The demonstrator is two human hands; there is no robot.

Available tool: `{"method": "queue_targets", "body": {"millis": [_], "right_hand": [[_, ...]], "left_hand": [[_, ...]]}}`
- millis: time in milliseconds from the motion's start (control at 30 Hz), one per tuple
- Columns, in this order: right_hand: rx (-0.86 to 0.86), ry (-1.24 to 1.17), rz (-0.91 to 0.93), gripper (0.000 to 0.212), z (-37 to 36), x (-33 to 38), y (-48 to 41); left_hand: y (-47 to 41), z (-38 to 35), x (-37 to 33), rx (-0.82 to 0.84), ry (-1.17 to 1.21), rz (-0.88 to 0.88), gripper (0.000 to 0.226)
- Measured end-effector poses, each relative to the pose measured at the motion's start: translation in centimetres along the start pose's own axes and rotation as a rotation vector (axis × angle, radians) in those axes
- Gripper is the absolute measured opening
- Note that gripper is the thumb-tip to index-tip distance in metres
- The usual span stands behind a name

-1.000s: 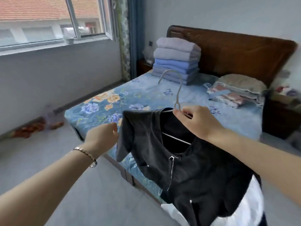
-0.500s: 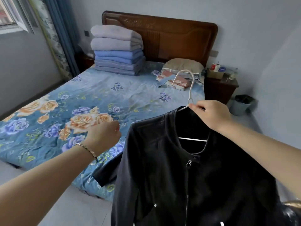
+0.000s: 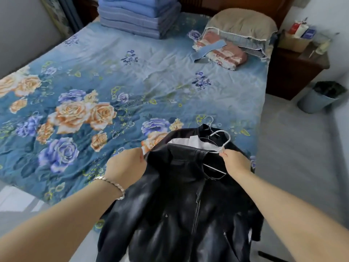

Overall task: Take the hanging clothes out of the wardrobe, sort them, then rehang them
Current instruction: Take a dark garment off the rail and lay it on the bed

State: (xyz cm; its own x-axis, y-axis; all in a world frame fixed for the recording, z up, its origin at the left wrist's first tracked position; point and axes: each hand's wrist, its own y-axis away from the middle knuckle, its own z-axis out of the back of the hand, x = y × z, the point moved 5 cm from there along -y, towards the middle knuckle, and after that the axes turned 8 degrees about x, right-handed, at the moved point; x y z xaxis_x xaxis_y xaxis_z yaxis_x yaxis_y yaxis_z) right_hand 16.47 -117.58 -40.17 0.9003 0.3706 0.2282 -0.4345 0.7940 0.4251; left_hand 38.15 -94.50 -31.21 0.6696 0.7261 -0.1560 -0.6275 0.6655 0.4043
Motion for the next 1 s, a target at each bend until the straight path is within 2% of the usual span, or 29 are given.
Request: {"method": "queue_targets", "body": {"millis": [133,233,300,500,600,667,733,800,1000], "right_hand": [[-0.029,-0.304,-0.170,0.031,-2.3,-1.4,-5.7],[0.115,-0.412,-0.213,0.040,-3.1,-0.8,-8.5],[0.242,-0.341,-0.161,0.046,-3.9,-0.1,-9.5],[0.557,0.011,0.066,0.017,-5.5,4.6,-7.0],[0.670,0.196,0.220,0.025,-6.0,9.1,-3.7],[0.674,0.274,0.320,0.024,-5.9,12.7,-0.9],[0.656,0.329,0.430,0.022,-5.7,17.2,2.4],[0.647,0.378,0.531,0.030,-5.9,21.4,6.0],[0.603,0.489,0.927,0.031,-7.8,36.2,23.5]], "left_hand": [[-3.7,-3.4,-1.0,0.095,0.002,0.096,0.016],[-5.3,-4.5,-1.7,0.126,0.026,0.136,0.015],[-6.0,-4.6,-1.9,0.135,0.041,0.147,0.021],[-5.0,-4.1,-0.6,0.178,0.008,0.124,0.020],[-2.6,-3.4,2.2,0.177,-0.031,0.197,0.025],[-0.5,-2.7,4.8,0.188,0.011,0.249,0.033],[2.4,-1.9,8.1,0.166,0.079,0.296,0.028],[5.4,-1.3,11.3,0.137,0.115,0.352,0.022],[20.9,0.5,23.6,-0.018,0.248,0.556,0.019]]}}
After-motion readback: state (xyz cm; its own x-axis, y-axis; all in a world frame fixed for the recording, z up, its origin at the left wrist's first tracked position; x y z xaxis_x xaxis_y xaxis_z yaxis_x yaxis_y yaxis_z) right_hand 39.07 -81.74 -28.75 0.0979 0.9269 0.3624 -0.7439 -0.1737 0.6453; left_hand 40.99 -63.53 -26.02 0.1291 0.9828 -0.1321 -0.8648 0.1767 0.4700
